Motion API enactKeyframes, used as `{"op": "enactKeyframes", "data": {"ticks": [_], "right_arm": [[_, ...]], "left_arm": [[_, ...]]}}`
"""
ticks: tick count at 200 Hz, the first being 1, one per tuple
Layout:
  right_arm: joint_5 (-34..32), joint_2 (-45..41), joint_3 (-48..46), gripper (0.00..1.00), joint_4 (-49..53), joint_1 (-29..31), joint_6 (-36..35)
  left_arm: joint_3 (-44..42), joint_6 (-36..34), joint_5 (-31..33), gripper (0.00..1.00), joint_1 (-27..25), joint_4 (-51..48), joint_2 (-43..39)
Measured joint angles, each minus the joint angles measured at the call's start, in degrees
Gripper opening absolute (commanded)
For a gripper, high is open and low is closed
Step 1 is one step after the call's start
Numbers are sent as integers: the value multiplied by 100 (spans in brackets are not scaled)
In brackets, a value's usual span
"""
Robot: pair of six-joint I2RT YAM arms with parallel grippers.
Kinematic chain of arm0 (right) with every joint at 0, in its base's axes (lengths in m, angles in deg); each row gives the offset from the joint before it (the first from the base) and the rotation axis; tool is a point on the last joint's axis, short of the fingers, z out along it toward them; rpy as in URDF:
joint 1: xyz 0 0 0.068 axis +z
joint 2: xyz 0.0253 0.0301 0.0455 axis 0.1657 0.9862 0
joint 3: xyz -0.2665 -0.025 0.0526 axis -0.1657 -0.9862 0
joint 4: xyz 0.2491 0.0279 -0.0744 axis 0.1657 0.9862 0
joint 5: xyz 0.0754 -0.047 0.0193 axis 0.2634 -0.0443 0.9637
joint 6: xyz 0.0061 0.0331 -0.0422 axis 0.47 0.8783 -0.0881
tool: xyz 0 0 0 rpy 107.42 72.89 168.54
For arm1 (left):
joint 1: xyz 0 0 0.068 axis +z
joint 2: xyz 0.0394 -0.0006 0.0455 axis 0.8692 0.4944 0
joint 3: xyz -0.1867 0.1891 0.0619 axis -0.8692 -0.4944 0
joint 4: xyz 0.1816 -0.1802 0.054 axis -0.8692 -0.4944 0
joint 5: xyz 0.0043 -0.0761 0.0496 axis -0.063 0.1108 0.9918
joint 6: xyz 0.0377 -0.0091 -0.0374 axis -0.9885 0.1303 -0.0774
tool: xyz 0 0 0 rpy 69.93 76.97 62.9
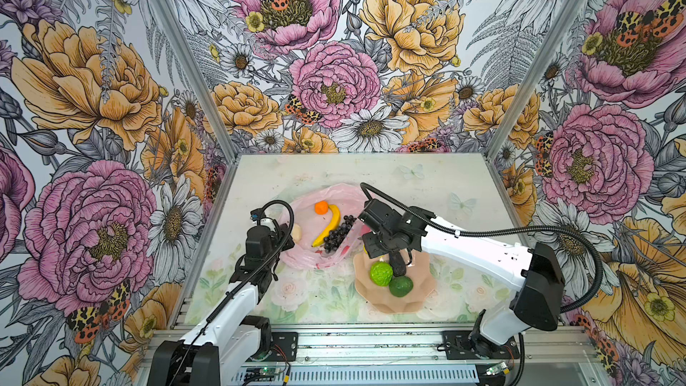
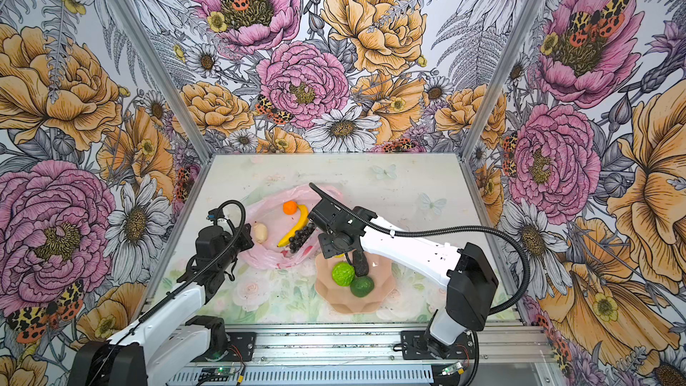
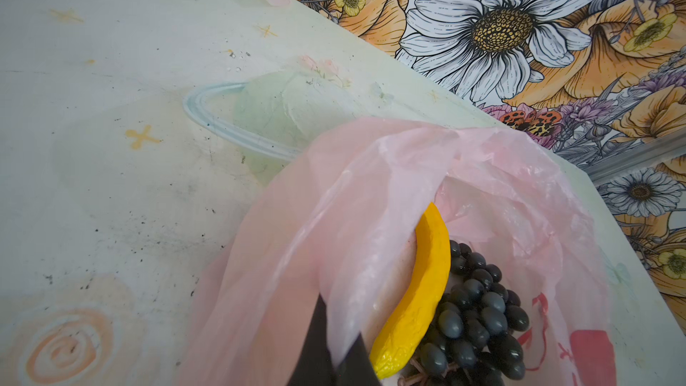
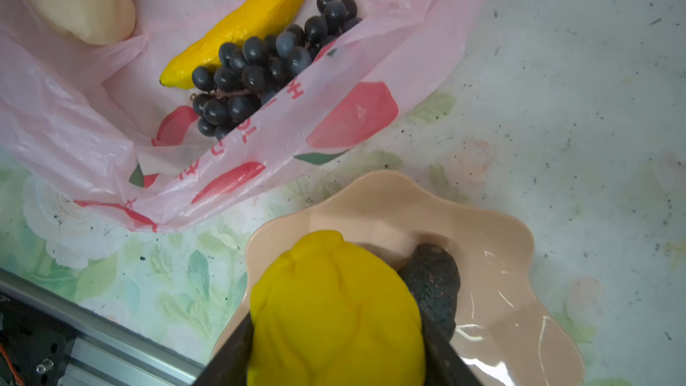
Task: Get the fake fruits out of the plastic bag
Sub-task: 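Lift the yellow lemon out of the bag and carry it over the bowl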
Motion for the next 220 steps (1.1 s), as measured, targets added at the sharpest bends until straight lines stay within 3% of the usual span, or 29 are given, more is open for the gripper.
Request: {"op": "enactKeyframes", "data": {"ticks": [95, 220], "right_arm": [[46, -103, -138, 55, 935, 835, 299], [131, 387, -374, 55, 990, 1174, 367]], "left_arm": [[0, -2, 0, 0, 0, 0, 0], [0, -2, 0, 0, 0, 0, -11]]}}
